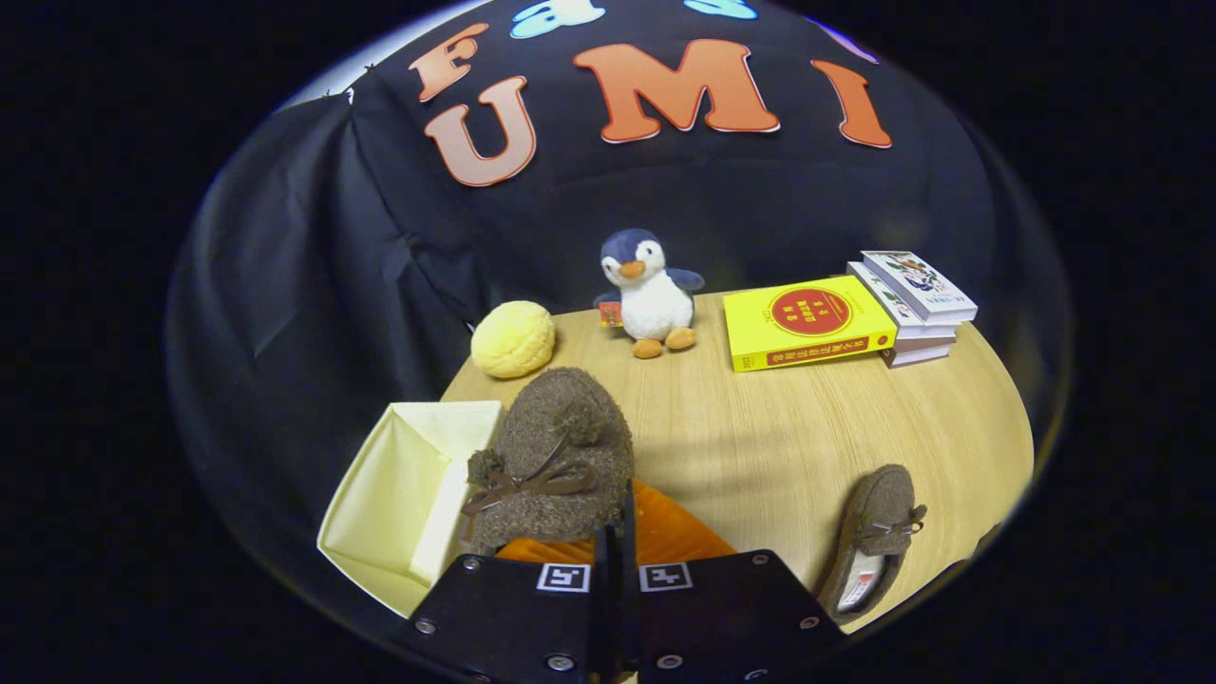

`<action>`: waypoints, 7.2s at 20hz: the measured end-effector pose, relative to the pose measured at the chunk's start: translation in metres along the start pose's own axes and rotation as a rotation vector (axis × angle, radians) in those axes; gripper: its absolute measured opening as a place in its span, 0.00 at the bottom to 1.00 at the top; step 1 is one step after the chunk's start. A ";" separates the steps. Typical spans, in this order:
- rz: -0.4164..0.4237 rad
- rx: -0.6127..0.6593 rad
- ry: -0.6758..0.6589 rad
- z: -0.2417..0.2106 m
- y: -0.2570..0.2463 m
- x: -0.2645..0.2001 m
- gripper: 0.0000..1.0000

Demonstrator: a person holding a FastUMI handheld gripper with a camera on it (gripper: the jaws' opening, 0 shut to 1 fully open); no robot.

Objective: Open the storage box then place both shoes into the box .Put the left shoe in first, then the right shoe, with the right side of both shoes facing outward in a uniform manner.

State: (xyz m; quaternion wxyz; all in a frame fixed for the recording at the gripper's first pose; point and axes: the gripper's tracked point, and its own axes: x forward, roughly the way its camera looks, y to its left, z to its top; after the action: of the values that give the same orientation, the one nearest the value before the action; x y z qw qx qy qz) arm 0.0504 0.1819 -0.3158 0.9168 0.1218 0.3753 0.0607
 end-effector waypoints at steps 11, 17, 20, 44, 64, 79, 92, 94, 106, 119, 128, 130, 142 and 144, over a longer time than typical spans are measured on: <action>0.033 -0.065 0.139 -0.021 0.136 0.035 0.05; -0.020 -0.074 0.250 -0.053 0.166 0.074 0.05; -0.062 -0.079 0.327 -0.078 0.170 0.093 0.05; 0.317 0.117 0.387 -0.050 0.176 0.022 0.72; -0.175 0.041 0.169 -0.105 -0.196 -0.053 0.96; -0.363 -0.070 0.099 -0.142 -0.313 0.010 0.52; -0.337 0.007 0.079 -0.101 -0.281 -0.010 0.05; -0.319 0.007 0.059 -0.082 -0.257 -0.020 0.05; -0.130 -0.043 0.006 -0.011 -0.054 -0.039 0.04; 0.021 -0.108 0.061 0.002 0.144 0.002 0.04; -0.165 -0.166 0.194 -0.051 0.127 0.059 0.05; -0.212 -0.164 0.216 -0.070 0.119 0.074 0.06; -0.133 -0.175 0.331 -0.101 0.125 0.041 0.26; -0.091 -0.156 0.317 -0.094 0.131 0.028 0.26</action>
State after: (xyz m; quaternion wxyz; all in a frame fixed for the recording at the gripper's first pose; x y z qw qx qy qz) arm 0.0015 0.3301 -0.3645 0.8548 0.0223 0.5142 0.0665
